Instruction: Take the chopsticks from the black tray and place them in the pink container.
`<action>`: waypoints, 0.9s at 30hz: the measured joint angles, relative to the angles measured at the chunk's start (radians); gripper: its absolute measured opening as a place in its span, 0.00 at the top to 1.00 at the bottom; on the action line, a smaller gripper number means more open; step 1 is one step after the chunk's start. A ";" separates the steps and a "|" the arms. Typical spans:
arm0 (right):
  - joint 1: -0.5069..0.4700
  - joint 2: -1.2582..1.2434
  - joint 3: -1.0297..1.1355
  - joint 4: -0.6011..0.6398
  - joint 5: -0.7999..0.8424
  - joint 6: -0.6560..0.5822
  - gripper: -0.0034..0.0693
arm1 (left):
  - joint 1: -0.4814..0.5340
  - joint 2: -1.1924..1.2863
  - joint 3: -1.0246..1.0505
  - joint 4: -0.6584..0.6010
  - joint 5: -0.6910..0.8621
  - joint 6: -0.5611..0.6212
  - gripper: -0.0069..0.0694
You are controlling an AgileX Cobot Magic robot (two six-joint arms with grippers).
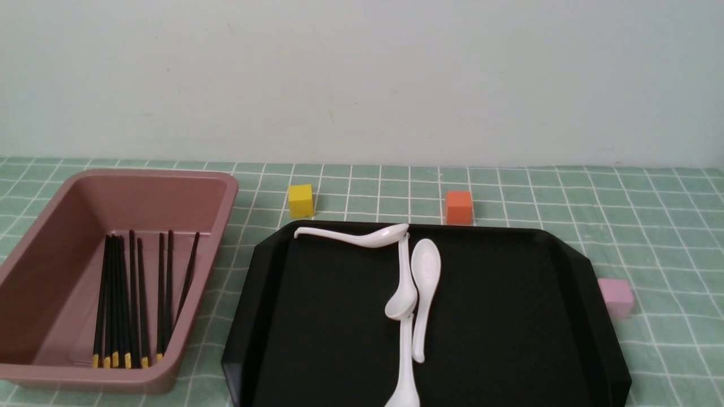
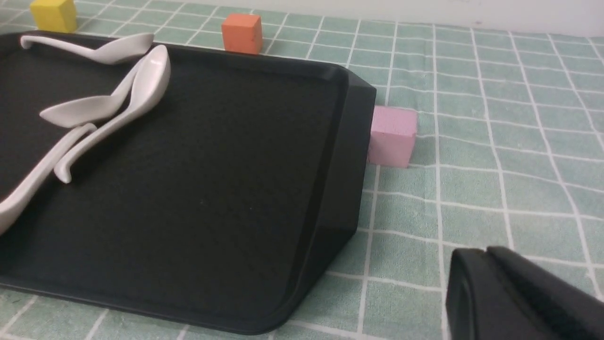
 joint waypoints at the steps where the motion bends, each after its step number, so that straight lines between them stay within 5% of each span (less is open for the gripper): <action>1: -0.006 0.000 0.000 0.000 0.000 0.000 0.89 | 0.000 0.000 0.000 0.000 0.000 0.000 0.60; 10: -0.117 0.000 0.000 0.000 0.002 0.000 0.88 | 0.000 0.000 0.000 0.000 0.000 0.000 0.60; 27: -0.118 0.000 0.000 0.000 0.003 0.001 0.85 | 0.000 0.000 0.000 0.000 0.000 0.000 0.60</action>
